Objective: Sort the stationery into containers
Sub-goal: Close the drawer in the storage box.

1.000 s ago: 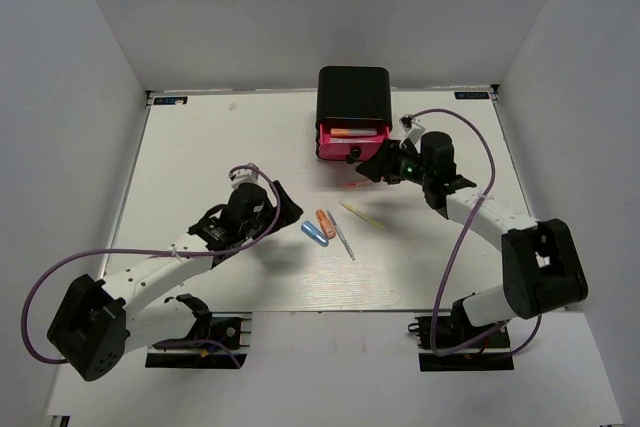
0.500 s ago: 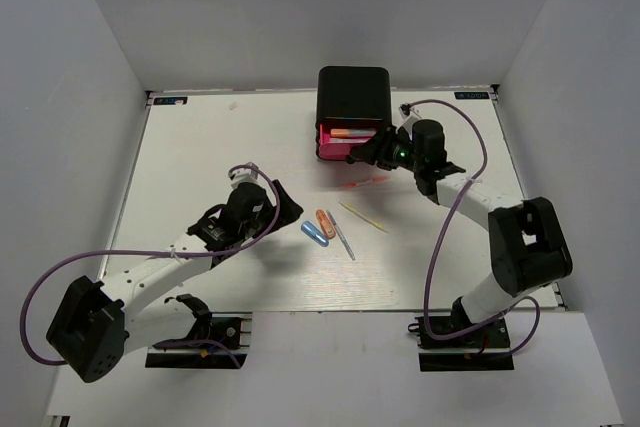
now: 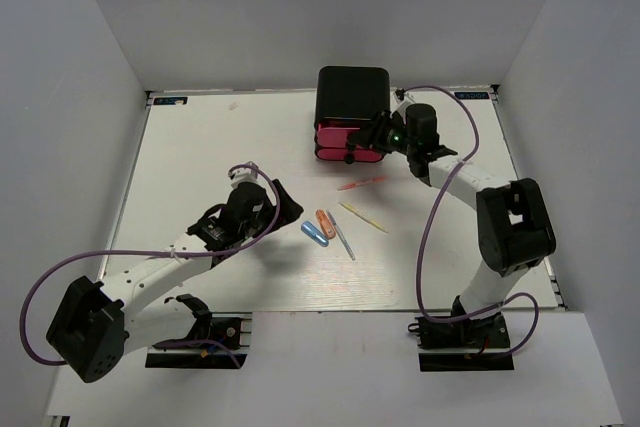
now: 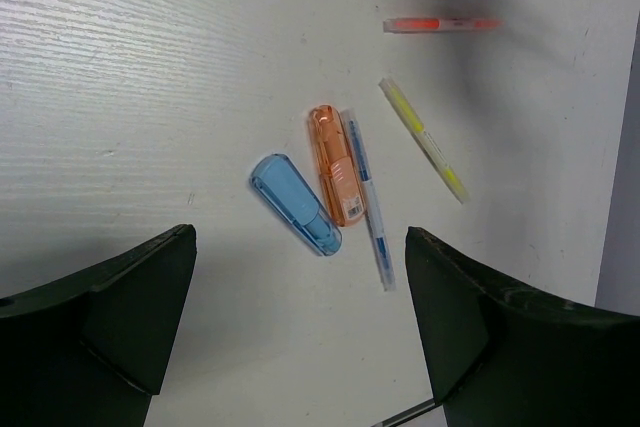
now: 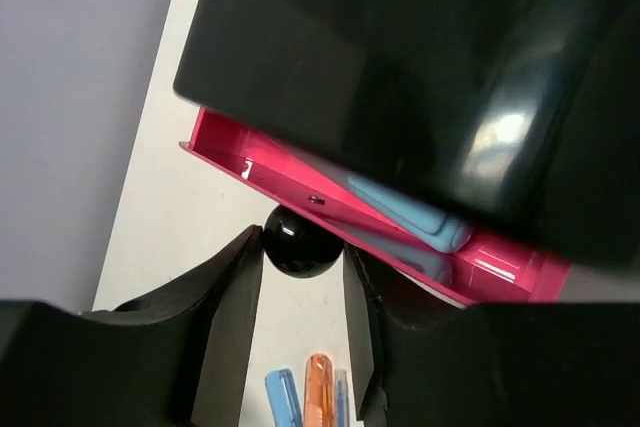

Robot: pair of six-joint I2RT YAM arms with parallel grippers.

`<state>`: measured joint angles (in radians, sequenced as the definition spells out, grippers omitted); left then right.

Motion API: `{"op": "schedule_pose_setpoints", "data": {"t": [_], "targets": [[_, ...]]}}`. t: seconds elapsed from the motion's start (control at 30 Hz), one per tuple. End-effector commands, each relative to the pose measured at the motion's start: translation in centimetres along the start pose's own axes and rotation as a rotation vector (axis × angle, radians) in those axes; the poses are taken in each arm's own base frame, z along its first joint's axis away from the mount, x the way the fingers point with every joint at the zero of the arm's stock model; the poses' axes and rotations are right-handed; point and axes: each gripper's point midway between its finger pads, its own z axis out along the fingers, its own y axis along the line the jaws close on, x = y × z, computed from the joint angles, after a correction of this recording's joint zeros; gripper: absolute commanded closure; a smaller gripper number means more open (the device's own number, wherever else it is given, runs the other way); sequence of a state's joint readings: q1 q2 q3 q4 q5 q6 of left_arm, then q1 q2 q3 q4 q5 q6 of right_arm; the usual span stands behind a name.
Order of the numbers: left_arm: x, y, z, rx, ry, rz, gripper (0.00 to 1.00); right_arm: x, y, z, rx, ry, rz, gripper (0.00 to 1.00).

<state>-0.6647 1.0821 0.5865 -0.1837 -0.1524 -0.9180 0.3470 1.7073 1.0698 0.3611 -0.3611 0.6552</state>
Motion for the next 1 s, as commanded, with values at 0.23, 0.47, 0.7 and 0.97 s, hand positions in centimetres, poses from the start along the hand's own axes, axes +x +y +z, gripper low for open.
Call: {"op": "schedule_pose_setpoints", "data": {"t": [0.23, 0.47, 0.7, 0.97], "targets": [[-1.7, -1.3, -0.7, 0.027, -0.049, -0.007, 0.06, -5.2, 2.3, 2.2, -0.070, -0.098, -0.092, 0.48], [-1.9, -1.3, -0.7, 0.021, -0.056, -0.008, 0.06, -5.7, 2.4, 1.5, -0.083, -0.095, -0.075, 0.44], [-1.7, -1.1, -0.3, 0.014, -0.051, -0.006, 0.06, -2.8, 1.0, -1.7, -0.074, -0.092, -0.017, 0.43], [-1.4, -1.5, 0.5, 0.014, -0.026, 0.008, 0.06, -4.5, 0.5, -1.9, -0.089, -0.164, -0.079, 0.43]]}}
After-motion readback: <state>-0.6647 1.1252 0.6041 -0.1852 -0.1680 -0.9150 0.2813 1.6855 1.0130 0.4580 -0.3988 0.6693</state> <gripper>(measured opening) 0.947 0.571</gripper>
